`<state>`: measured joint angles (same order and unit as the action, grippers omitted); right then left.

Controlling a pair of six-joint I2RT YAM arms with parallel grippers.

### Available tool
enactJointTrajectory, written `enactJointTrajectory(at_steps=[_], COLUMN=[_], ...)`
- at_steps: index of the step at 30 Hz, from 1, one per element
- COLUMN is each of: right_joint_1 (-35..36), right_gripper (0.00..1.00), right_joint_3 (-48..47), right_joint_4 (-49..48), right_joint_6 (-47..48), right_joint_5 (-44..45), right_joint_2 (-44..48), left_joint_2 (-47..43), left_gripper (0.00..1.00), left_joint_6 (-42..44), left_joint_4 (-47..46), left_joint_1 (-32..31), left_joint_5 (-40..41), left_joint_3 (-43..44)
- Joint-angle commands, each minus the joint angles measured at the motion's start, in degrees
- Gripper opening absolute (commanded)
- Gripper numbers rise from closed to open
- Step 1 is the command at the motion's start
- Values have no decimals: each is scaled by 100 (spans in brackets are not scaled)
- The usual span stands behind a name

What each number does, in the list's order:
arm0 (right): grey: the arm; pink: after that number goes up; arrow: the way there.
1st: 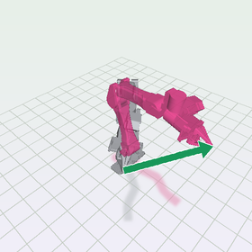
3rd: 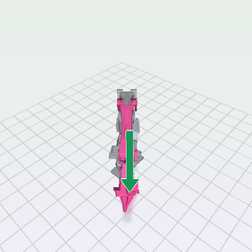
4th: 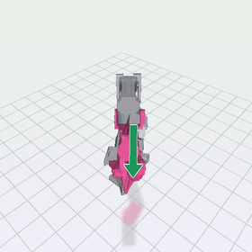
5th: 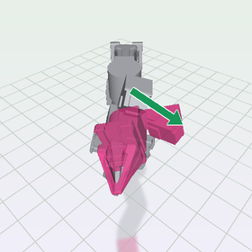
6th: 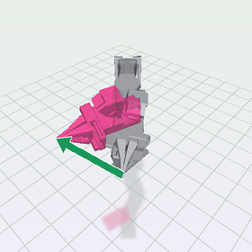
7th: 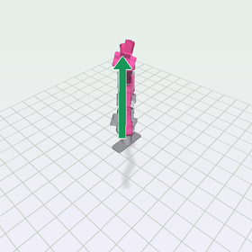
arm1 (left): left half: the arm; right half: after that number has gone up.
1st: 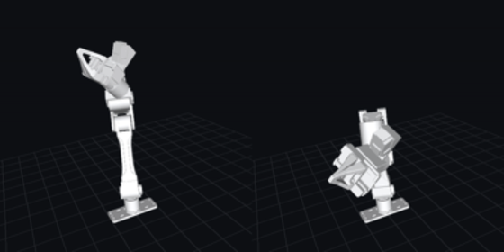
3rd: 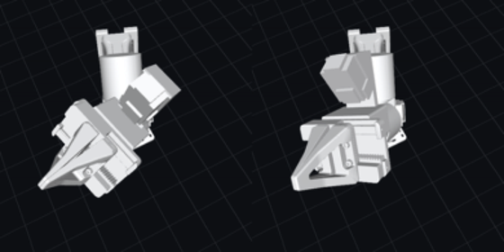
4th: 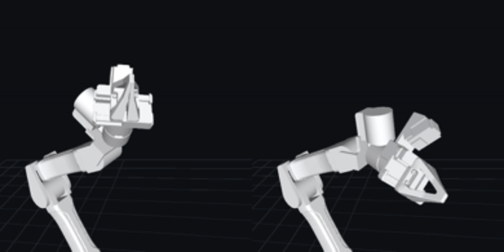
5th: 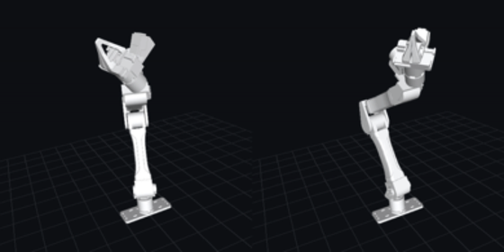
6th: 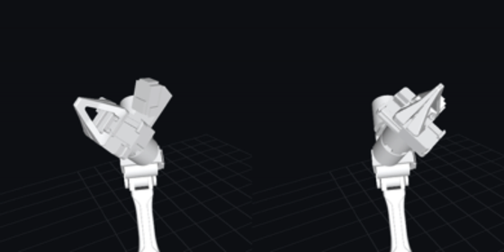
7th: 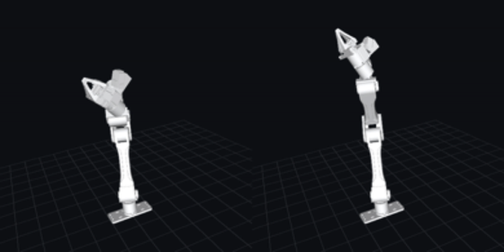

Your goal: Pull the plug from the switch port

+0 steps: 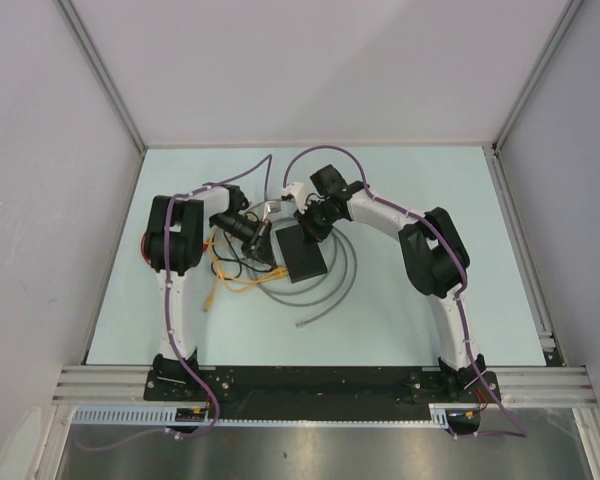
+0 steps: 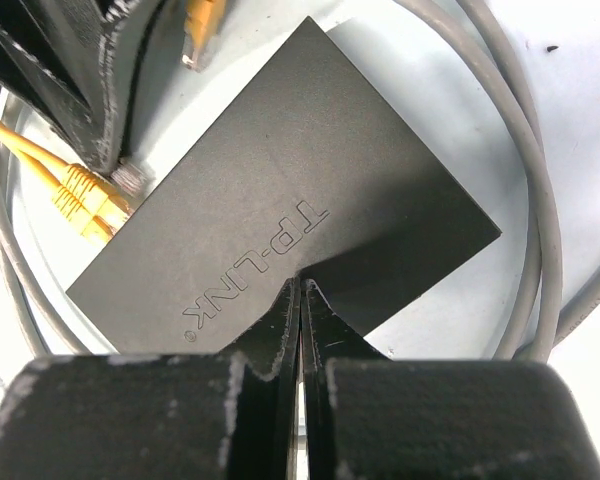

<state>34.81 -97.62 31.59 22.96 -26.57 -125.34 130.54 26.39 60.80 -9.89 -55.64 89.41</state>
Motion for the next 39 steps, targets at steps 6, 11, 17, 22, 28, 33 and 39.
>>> enactJointTrajectory(at_steps=[6, 11, 17, 22, 28, 33, 39], right_joint_1=[-9, -9, -27, -27, -9, -9, 8], right_gripper=[0, 0, 0, 0, 0, 0, 0], right_joint_3=[349, 367, 349, 349, 341, 349, 376], right_joint_4=[699, 681, 690, 681, 690, 690, 664], right_joint_6=[156, 147, 156, 156, 147, 138, 121], right_joint_5=[776, 785, 785, 785, 793, 820, 864], right_joint_2=[-483, -474, -474, -483, -474, -483, -483], left_joint_2=[-239, -477, -389, -573, -986, -1654, -1330], left_gripper=[0, 0, 0, 5, 50, 50, 30], left_joint_6=[552, 227, 15, -398, -723, -961, 575], left_joint_4=[705, 372, 126, -585, -788, -1229, 657], left_joint_1=[180, 461, 839, 971, 971, 902, 323], left_joint_5=[335, -18, 1567, 3355, 2640, -1, -1098], left_joint_3=[1340, 1983, 3134, 3224, 3136, 2345, 1801])
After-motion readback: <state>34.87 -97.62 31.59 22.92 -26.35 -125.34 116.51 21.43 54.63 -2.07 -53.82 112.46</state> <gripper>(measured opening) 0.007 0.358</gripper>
